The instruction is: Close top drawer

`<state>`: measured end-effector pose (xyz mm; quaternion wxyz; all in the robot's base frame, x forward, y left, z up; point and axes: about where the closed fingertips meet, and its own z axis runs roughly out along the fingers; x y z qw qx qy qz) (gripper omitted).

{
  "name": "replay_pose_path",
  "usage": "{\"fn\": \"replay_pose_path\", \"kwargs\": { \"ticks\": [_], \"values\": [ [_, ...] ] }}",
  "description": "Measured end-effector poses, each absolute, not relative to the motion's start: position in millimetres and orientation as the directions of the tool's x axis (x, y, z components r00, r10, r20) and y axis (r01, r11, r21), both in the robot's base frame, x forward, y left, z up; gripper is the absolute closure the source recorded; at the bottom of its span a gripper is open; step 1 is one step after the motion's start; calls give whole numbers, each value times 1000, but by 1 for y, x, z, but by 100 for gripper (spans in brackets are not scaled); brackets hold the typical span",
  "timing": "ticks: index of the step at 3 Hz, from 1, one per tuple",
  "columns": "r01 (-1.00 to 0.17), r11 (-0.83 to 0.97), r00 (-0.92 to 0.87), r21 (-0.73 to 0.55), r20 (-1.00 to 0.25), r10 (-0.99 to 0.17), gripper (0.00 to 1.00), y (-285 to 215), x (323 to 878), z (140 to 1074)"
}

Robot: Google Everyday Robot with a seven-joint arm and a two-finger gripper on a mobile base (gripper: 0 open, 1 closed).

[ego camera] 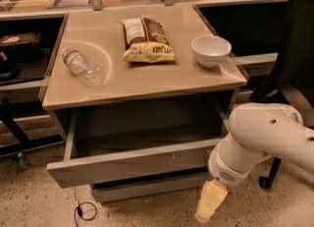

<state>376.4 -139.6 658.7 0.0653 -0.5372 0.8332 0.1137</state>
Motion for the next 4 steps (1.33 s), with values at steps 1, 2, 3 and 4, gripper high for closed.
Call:
{"fn": "replay_pose_path", "kwargs": {
  "ticks": [1,2,3,4],
  "values": [
    [-910,397,-414,119,-231,-880,19,-140,376,659],
    [-910,397,-414,119,-231,-880,42,-140,376,659],
    [-910,397,-414,119,-231,-880,65,-140,376,659],
    [-911,404,-413,88,-225,-883,88,-136,386,662]
  ]
}}
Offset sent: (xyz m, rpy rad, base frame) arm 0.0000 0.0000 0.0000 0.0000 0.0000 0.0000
